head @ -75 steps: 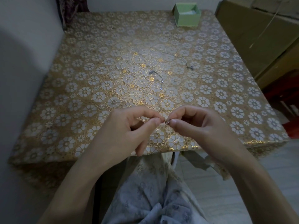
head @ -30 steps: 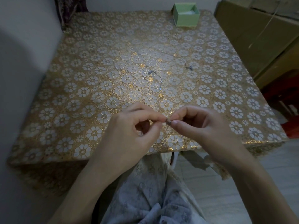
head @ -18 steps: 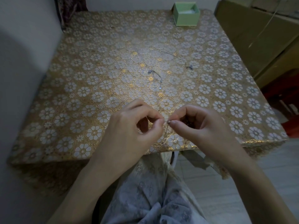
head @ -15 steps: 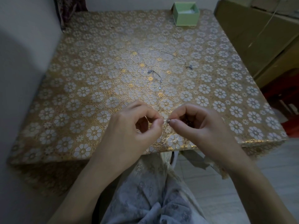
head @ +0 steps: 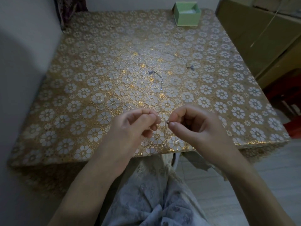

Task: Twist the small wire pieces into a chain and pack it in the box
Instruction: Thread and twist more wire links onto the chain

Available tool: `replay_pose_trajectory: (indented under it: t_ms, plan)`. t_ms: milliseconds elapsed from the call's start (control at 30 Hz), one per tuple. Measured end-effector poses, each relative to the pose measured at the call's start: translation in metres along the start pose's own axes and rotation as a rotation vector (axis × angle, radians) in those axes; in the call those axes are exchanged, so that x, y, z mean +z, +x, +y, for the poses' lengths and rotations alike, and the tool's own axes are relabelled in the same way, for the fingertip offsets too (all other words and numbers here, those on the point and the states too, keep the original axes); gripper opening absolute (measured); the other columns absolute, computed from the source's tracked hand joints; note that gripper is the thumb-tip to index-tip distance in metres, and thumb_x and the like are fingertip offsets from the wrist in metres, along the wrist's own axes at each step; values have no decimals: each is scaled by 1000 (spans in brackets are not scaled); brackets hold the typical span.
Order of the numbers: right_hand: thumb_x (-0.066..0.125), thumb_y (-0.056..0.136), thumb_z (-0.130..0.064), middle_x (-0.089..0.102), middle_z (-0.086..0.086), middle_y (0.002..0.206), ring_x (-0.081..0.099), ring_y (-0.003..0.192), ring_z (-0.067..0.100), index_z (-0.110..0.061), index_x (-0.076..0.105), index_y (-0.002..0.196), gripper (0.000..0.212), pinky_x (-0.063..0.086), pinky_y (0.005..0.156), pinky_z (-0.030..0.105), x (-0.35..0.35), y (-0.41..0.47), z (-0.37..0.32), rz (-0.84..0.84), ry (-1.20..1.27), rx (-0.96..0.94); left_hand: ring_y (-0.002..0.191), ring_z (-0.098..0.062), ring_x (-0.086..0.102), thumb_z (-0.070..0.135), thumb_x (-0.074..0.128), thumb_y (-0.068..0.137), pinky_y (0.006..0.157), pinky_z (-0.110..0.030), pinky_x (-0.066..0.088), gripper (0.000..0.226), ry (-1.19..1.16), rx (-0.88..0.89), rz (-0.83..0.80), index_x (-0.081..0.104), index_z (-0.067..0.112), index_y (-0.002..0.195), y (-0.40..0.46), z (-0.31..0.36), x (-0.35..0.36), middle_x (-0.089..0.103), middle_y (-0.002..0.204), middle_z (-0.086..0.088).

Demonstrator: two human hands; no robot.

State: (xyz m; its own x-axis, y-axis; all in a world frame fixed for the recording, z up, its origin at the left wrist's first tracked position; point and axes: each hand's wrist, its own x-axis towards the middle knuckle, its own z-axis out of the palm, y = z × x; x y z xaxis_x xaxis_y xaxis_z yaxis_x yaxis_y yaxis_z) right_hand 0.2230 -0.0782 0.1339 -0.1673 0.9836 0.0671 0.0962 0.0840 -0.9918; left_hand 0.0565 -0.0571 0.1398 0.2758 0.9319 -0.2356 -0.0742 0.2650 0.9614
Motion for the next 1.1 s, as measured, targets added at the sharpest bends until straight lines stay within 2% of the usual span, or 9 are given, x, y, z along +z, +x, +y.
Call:
replay_pose_trajectory:
  t_ms: [100,200,367,533,600,700,867,967,1100]
  plan:
    - [62,76,-14,52,-5,62,44,57,9,-18,61,69,8,36,51,20,4,0,0,-6,13,11,62,-8,52,17,60,64,55,-19,43,10,-254,-62,-93,66,18,55,0,0,7,59,67,4]
    - [62,77,-14,50,-6,61,44,56,8,-17,60,71,7,35,51,19,7,1,-1,-10,23,11,63,-10,49,17,54,65,53,-19,42,14,-417,-143,-109,62,18,54,-1,2,9,57,66,3]
    - [61,80,-20,49,0,62,42,56,11,-9,61,72,13,33,50,18,3,-1,-4,-5,37,31,62,-6,48,20,56,66,51,-17,38,16,-282,-107,-57,64,17,53,1,3,5,56,69,5]
    - [63,80,-19,49,3,60,39,54,10,-5,64,71,17,31,48,15,3,-2,-5,-40,12,36,65,-7,48,31,59,73,51,-16,39,19,-288,-129,-127,64,20,58,0,3,5,53,72,3]
    - [63,79,-19,49,14,62,39,55,17,-2,65,73,18,31,49,19,1,-2,-4,-45,12,44,69,-9,47,33,66,69,51,-17,40,16,-312,-145,-145,65,19,60,1,1,4,54,74,1]
    - [63,79,-19,53,29,74,45,58,28,-5,67,76,15,34,57,34,-1,-2,-4,-51,16,57,63,-8,48,27,69,69,49,-17,39,13,-321,-170,-147,66,16,63,1,-2,3,55,72,0]
    - [64,76,-20,54,27,73,46,63,25,-9,68,73,12,32,62,37,-4,-3,-5,-47,60,87,62,-8,44,36,72,64,55,-22,33,20,-45,-145,-115,70,16,63,1,-3,-2,52,69,1]
    - [67,74,-26,56,26,76,48,64,27,-14,70,75,12,34,62,38,-4,-3,-5,-57,58,84,58,-4,41,50,71,73,59,-21,33,29,228,-59,-118,68,22,64,-1,-2,-4,48,59,11]
    - [63,75,-19,55,28,75,47,67,23,-12,69,73,9,34,61,35,-5,-3,-5,-39,50,103,64,-2,46,55,59,62,57,-14,38,25,392,33,-177,66,31,65,-3,4,-4,54,77,8]
